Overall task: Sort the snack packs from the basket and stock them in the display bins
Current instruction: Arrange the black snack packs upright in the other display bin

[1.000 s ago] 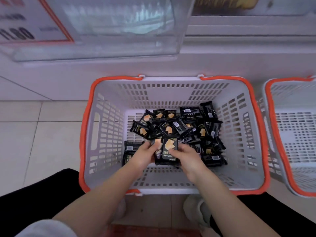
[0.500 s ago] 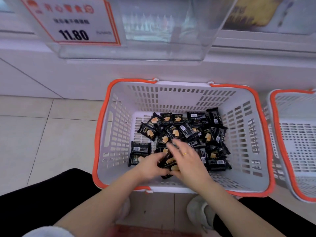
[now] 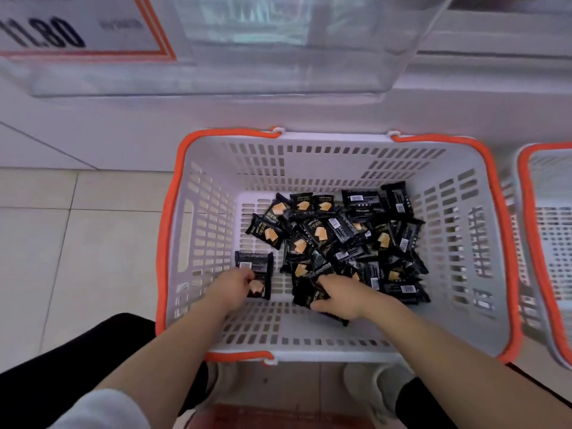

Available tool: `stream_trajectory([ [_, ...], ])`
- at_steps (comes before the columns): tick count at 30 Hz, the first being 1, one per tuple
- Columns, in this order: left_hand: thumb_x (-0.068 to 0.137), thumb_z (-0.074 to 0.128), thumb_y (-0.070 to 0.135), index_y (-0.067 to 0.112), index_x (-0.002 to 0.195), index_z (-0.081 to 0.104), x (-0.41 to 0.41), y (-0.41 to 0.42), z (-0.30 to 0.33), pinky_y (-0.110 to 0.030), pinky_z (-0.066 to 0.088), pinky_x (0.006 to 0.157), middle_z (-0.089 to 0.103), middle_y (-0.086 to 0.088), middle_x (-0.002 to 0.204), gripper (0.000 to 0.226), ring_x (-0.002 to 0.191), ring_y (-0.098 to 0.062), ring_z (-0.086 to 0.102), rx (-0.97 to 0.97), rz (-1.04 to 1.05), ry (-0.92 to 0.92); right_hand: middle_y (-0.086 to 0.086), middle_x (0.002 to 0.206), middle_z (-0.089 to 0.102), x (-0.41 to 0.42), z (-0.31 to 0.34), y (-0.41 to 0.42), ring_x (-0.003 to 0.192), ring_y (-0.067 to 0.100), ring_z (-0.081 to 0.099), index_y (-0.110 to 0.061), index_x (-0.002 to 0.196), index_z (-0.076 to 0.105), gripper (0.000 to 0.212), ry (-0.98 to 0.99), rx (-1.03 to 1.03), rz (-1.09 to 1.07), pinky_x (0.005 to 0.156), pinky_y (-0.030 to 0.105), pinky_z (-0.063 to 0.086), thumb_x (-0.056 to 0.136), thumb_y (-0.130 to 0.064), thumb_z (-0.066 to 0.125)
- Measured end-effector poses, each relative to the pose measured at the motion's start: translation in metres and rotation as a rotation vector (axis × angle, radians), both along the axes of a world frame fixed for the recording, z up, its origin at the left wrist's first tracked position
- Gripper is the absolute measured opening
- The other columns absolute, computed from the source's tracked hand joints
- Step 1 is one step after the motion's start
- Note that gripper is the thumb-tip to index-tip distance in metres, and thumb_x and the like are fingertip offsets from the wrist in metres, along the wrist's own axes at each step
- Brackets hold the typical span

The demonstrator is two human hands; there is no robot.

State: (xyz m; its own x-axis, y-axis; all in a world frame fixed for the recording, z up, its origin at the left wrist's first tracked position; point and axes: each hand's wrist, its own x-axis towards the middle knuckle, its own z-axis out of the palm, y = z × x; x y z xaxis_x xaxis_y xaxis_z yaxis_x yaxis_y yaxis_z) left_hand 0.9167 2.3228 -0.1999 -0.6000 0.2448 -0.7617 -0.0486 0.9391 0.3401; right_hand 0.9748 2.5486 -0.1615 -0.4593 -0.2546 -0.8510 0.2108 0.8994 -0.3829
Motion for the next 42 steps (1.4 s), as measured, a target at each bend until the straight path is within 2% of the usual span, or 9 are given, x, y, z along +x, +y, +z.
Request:
stream_trajectory([
  [7, 0.092, 0.044, 0.011, 0.016, 0.139, 0.035, -0.002, 0.009, -0.034, -0.040, 0.037, 0.099, 0.037, -0.008, 0.138, 0.048, 0.127, -0.027, 0.037, -0.284, -0.584, 0.055, 0.007, 0.129, 0.050, 0.012, -0.005, 0.014, 0.115, 0.022, 0.049, -0.005, 0.143, 0.024, 0.063, -0.069, -0.049, -0.517, 0.087, 0.025, 0.037, 0.096, -0.042, 0.044],
  [12, 0.092, 0.050, 0.040, 0.019, 0.132, 0.047, -0.014, 0.018, -0.035, -0.038, 0.033, 0.101, 0.041, -0.009, 0.134, 0.046, 0.127, -0.027, 0.035, -0.285, -0.658, 0.032, 0.005, 0.113, 0.059, 0.016, 0.001, 0.017, 0.100, 0.020, 0.056, -0.018, 0.123, 0.043, 0.032, -0.082, -0.115, -0.665, 0.087, 0.034, 0.046, 0.095, -0.031, 0.045],
  [14, 0.090, 0.053, 0.045, 0.023, 0.128, 0.050, -0.014, 0.020, -0.029, -0.033, 0.039, 0.093, 0.051, -0.005, 0.127, 0.044, 0.118, -0.023, 0.046, -0.111, -0.536, -0.019, 0.004, 0.108, 0.061, 0.016, 0.005, 0.016, 0.097, 0.019, 0.059, -0.021, 0.120, 0.044, 0.029, -0.053, -0.126, -0.610, 0.084, 0.035, 0.048, 0.092, -0.027, 0.050],
  [17, 0.084, 0.067, 0.032, 0.016, 0.105, 0.062, -0.009, 0.028, -0.013, -0.024, 0.045, 0.074, 0.067, -0.001, 0.102, 0.027, 0.092, -0.018, 0.062, 0.294, -0.014, -0.188, 0.000, 0.108, 0.064, 0.014, 0.011, 0.012, 0.095, 0.016, 0.061, -0.022, 0.123, 0.048, 0.039, 0.170, -0.124, -0.403, 0.081, 0.033, 0.052, 0.087, -0.031, 0.060],
  [20, 0.084, 0.067, 0.026, 0.023, 0.089, 0.066, -0.010, 0.043, 0.002, -0.015, 0.043, 0.058, 0.067, 0.006, 0.077, 0.006, 0.066, -0.008, 0.058, 0.502, 0.253, -0.268, -0.003, 0.112, 0.058, 0.012, 0.015, 0.009, 0.099, 0.013, 0.057, -0.024, 0.126, 0.052, 0.045, 0.325, -0.170, -0.357, 0.085, 0.031, 0.049, 0.084, -0.031, 0.065],
  [25, 0.091, 0.057, 0.024, 0.033, 0.089, 0.067, -0.009, 0.059, 0.015, -0.009, 0.044, 0.061, 0.066, 0.012, 0.087, 0.014, 0.079, -0.003, 0.059, 0.541, 0.331, -0.400, -0.007, 0.107, 0.049, 0.012, 0.021, 0.019, 0.106, 0.012, 0.048, -0.022, 0.119, 0.060, 0.039, 0.453, -0.185, -0.412, 0.095, 0.027, 0.040, 0.081, -0.025, 0.068],
  [30, 0.092, 0.055, 0.022, 0.026, 0.088, 0.071, -0.003, 0.076, 0.018, -0.023, 0.053, 0.073, 0.071, 0.000, 0.087, 0.017, 0.080, -0.010, 0.066, 0.576, 0.501, -0.612, -0.007, 0.145, 0.034, 0.013, 0.019, 0.024, 0.134, 0.012, 0.024, -0.020, 0.123, 0.050, 0.042, 0.413, -0.188, -0.360, 0.111, 0.033, 0.023, 0.084, -0.033, 0.063],
  [38, 0.088, 0.049, 0.049, 0.017, 0.108, 0.064, -0.002, 0.100, 0.017, -0.020, 0.051, 0.064, 0.069, -0.005, 0.106, 0.041, 0.088, -0.011, 0.067, 0.604, 0.731, -0.736, 0.000, 0.117, 0.056, 0.009, 0.012, 0.038, 0.094, 0.011, 0.058, -0.020, 0.130, 0.029, 0.052, 0.143, -0.286, -0.513, 0.082, 0.033, 0.050, 0.089, -0.033, 0.059],
  [42, 0.094, 0.039, 0.049, 0.011, 0.106, 0.060, -0.002, 0.121, 0.014, -0.034, 0.056, 0.074, 0.066, -0.012, 0.108, 0.045, 0.094, -0.022, 0.065, 0.502, 0.933, -0.653, -0.004, 0.121, 0.060, 0.008, 0.002, 0.050, 0.108, 0.011, 0.058, -0.022, 0.132, 0.042, 0.053, 0.079, -0.380, -0.722, 0.094, 0.029, 0.046, 0.085, -0.028, 0.066],
])
